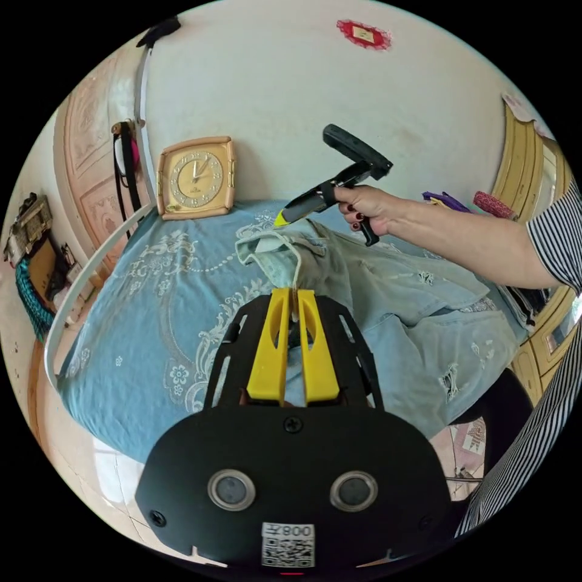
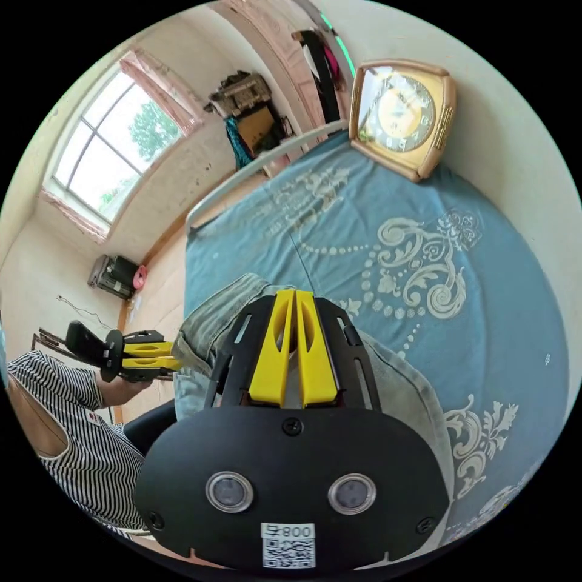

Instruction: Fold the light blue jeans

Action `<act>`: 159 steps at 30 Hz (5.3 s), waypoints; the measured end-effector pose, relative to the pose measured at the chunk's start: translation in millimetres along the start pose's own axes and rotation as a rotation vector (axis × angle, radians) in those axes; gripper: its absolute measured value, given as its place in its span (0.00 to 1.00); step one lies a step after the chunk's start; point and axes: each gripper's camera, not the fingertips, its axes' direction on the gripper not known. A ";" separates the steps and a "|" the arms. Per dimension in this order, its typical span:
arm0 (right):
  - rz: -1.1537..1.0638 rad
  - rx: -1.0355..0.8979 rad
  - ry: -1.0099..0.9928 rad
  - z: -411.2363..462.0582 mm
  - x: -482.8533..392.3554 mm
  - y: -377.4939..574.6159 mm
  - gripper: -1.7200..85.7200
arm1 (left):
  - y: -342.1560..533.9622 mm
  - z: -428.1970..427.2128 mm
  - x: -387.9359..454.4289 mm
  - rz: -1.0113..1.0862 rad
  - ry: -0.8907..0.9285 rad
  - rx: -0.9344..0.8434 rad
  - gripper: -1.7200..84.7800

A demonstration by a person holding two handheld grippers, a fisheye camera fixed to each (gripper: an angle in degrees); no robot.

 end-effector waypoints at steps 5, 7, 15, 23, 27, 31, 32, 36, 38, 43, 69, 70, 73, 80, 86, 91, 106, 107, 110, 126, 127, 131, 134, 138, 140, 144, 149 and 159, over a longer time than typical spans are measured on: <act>0.060 0.189 0.034 -44.6 -14.7 -49.9 0.02 | 14.0 12.6 -52.7 -0.134 -0.137 -0.025 0.06; 0.099 0.113 0.119 -30.1 -11.1 -70.6 0.02 | 30.8 34.7 -81.5 -0.249 -0.138 -0.097 0.06; 0.124 -0.028 0.002 4.8 -39.4 -41.6 0.03 | 185.9 -14.4 -157.0 -0.537 0.019 -0.198 0.12; -0.065 -0.216 -0.118 58.4 -174.5 7.8 0.08 | 322.9 -33.6 -195.2 -0.880 0.253 -0.236 0.14; -0.058 -0.304 -0.052 83.0 -197.8 8.1 0.08 | 345.7 -28.4 -208.5 -0.913 0.288 -0.219 0.08; -0.021 -0.305 -0.085 84.7 -212.0 -4.4 0.06 | 346.8 -50.7 -220.5 -0.870 0.301 -0.098 0.06; -0.049 -0.312 -0.084 84.7 -221.2 -9.5 0.06 | 347.8 -56.8 -223.5 -0.845 0.295 -0.068 0.06; -0.060 -0.268 -0.096 63.5 -232.0 -28.1 0.06 | 377.9 -36.7 -238.2 -0.882 0.324 -0.156 0.05; -0.052 -0.169 -0.014 33.7 -217.0 -48.5 0.07 | 393.4 -31.1 -242.7 -0.912 0.378 -0.128 0.05; -0.007 -0.113 0.237 6.1 -157.8 -118.9 0.11 | 409.5 -23.9 -254.7 -0.895 0.386 -0.120 0.05; -0.123 0.048 0.273 -39.8 -217.9 -234.3 0.06 | 376.4 -39.3 -317.5 -0.807 0.435 0.189 0.05; -0.113 -0.013 0.282 -22.5 -215.2 -241.3 0.07 | 378.7 -34.4 -320.6 -0.825 0.419 0.164 0.05; -0.021 -0.237 0.362 36.6 -197.9 -239.4 0.07 | 393.1 -4.6 -328.4 -0.914 0.337 -0.011 0.06; 0.006 -0.078 0.140 34.9 -210.0 -167.9 0.08 | 336.3 -8.2 -324.4 -0.761 0.299 0.067 0.10; -0.174 -0.270 0.229 100.6 -268.8 -114.9 0.09 | 201.5 57.9 -306.4 -0.405 0.327 -0.056 0.12; -0.168 -0.296 0.315 126.5 -264.4 -98.1 0.09 | 126.6 126.7 -284.4 -0.218 0.239 -0.293 0.11; -0.058 -0.071 0.095 98.3 -204.6 -46.0 0.03 | 35.1 138.7 -254.1 -0.142 0.157 -0.290 0.04; -0.040 -0.036 0.076 88.4 -197.4 -40.1 0.03 | 27.4 138.1 -253.2 -0.144 0.158 -0.294 0.03; 0.010 0.024 0.001 76.3 -176.5 -23.4 0.03 | 14.4 137.0 -251.8 -0.156 0.144 -0.277 0.03; -0.066 0.028 -0.052 119.5 -155.7 32.4 0.03 | -73.3 192.7 -248.0 -0.212 0.159 -0.339 0.03; -0.082 -0.041 -0.014 142.3 -155.9 34.5 0.03 | -74.8 190.9 -248.0 -0.221 0.159 -0.328 0.02; -0.082 -0.109 0.018 190.4 -146.0 52.7 0.03 | -88.8 155.1 -245.9 -0.281 0.075 -0.192 0.02; -0.057 -0.079 0.011 196.4 -139.9 66.1 0.03 | -107.5 153.7 -223.1 -0.200 0.114 -0.171 0.02; -0.061 -0.082 0.043 200.9 -139.0 79.8 0.03 | -125.7 187.6 -202.5 -0.122 0.072 -0.321 0.02; -0.068 -0.129 -0.005 190.9 -136.0 88.9 0.03 | -134.6 188.6 -204.3 -0.152 0.101 -0.331 0.02; -0.016 -0.047 0.141 160.4 -127.0 130.8 0.02 | -151.2 190.1 -199.6 -0.170 0.131 -0.315 0.02; 0.024 -0.043 0.333 191.6 -106.6 179.7 0.02 | -174.7 192.4 -190.0 -0.182 0.147 -0.317 0.02; 0.178 -0.062 0.268 186.2 -88.7 218.2 0.02 | -235.4 172.1 -149.2 -0.257 0.061 -0.347 0.02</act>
